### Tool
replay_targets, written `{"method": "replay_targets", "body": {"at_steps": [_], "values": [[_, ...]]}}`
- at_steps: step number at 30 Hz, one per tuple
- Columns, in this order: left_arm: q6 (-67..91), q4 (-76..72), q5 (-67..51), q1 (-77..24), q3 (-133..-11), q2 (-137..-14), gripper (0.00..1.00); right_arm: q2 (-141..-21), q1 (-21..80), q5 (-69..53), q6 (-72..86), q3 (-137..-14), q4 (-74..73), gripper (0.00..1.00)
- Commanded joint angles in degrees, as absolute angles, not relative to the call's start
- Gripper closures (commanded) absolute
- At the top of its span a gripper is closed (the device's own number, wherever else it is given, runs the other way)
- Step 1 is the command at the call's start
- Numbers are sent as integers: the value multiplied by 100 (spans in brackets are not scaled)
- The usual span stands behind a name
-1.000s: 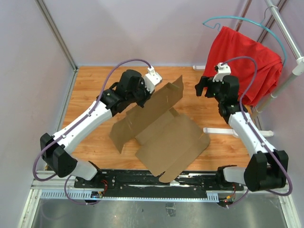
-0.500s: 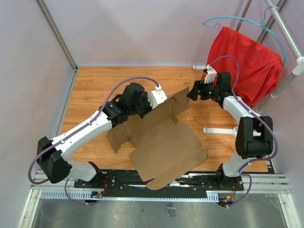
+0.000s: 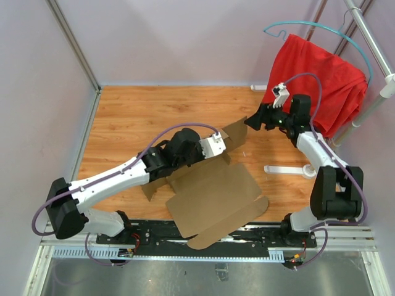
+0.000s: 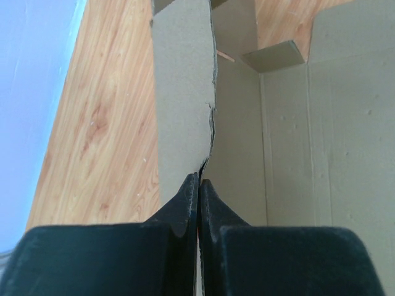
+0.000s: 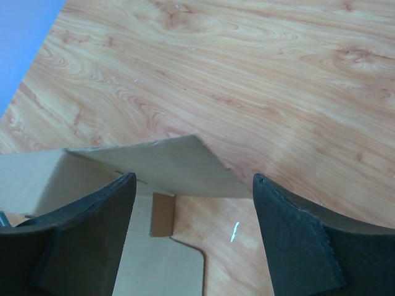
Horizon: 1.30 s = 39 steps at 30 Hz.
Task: Fold the paper box
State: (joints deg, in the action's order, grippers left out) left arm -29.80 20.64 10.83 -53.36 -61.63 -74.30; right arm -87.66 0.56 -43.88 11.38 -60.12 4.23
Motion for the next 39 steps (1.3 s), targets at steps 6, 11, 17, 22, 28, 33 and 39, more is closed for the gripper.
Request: {"method": "replay_targets", "body": {"at_steps": [6, 11, 17, 22, 28, 33, 39], "values": [[-2895, 2142, 2577, -6011, -5683, -7664, 100, -7540, -35, -3441, 1167, -5371, 126, 23], [-2596, 2127, 2936, -6237, -5508, -7129, 100, -7271, -35, -2817, 1173, -5087, 266, 26], [-2391, 2096, 2637, -6373, -5288, -6087, 100, -7790, -35, -3133, 1335, -5190, 783, 28], [-2396, 2138, 2336, -6373, -5335, -5923, 100, -8581, -35, -4002, 1554, -5534, 1380, 33], [-2381, 2228, 2246, -6408, -5334, -6316, 100, -9576, -22, -4764, 2103, -5891, 2579, 36], [-2395, 2283, 2395, -6415, -5440, -6414, 100, -10213, 48, -5182, 2186, -6221, 2691, 40], [-2385, 2582, 2747, -6415, -5676, -6753, 100, -10196, 437, -5402, 1694, -5756, 2982, 39]]}}
